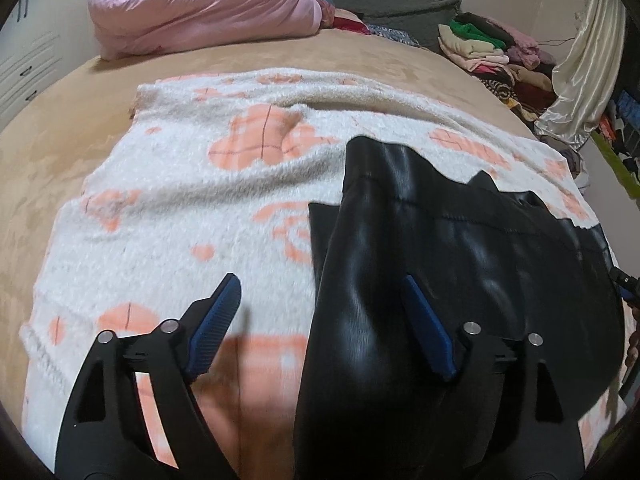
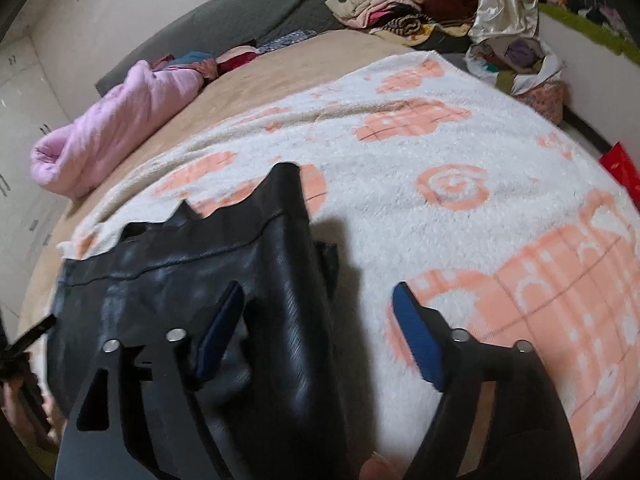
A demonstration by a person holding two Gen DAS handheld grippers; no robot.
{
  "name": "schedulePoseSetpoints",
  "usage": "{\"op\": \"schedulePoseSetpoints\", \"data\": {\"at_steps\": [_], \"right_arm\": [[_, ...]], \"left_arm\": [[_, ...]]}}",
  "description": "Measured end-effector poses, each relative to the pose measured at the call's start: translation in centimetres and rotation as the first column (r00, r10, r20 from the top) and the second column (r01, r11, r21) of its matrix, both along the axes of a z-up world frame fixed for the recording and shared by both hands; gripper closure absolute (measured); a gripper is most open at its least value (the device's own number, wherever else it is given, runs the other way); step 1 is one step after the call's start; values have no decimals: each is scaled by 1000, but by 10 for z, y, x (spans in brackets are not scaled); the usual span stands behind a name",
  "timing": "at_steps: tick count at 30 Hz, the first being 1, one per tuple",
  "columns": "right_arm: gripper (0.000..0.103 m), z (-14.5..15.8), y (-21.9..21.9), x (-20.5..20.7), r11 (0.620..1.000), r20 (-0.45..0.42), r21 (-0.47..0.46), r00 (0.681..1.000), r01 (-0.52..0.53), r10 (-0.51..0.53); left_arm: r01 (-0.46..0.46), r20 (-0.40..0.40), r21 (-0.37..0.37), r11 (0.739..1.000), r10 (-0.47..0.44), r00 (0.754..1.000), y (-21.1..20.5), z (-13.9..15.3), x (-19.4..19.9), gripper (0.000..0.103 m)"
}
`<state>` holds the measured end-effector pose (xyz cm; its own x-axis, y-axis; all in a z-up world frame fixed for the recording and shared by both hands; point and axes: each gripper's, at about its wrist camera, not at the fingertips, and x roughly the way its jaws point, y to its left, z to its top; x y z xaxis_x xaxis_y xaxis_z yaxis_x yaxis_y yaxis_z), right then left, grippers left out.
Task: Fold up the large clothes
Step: 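Grasp the folded jacket edge with both tools and lift it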
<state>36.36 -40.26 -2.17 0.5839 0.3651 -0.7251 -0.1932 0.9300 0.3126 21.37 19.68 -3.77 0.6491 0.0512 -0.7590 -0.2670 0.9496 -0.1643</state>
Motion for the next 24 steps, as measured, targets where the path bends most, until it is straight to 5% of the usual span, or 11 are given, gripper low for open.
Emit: {"op": "schedulePoseSetpoints", "data": {"at_steps": [4, 12, 14, 15, 18, 24], "right_arm": [[22, -2, -3, -21, 993, -58, 101, 996, -68, 74], [25, -19, -8, -60, 980, -133, 156, 981, -122, 143], [38, -21, -13, -62, 970, -147, 206, 976, -130, 162], [50, -21, -15, -64, 968, -144, 211, 976, -133, 166], [65, -17, -17, -69, 968, -133, 207, 977, -139, 169], [63, -10, -23, -78, 982, -120, 126, 980, -141, 156]], "left_arm": [[13, -11, -64, 998, -13, 1000, -1, -6, -12, 27], [-1, -4, -276, 961, 0, 1000, -1, -27, -38, 28], [21, 10, -310, 950, -19, 1000, -5, -29, -42, 50], [10, 12, -309, 951, -7, 1000, -9, -28, -45, 52], [5, 14, -265, 964, -1, 1000, -20, -23, -52, 61], [37, 23, -212, 977, -32, 999, -37, -16, -87, 63]]}}
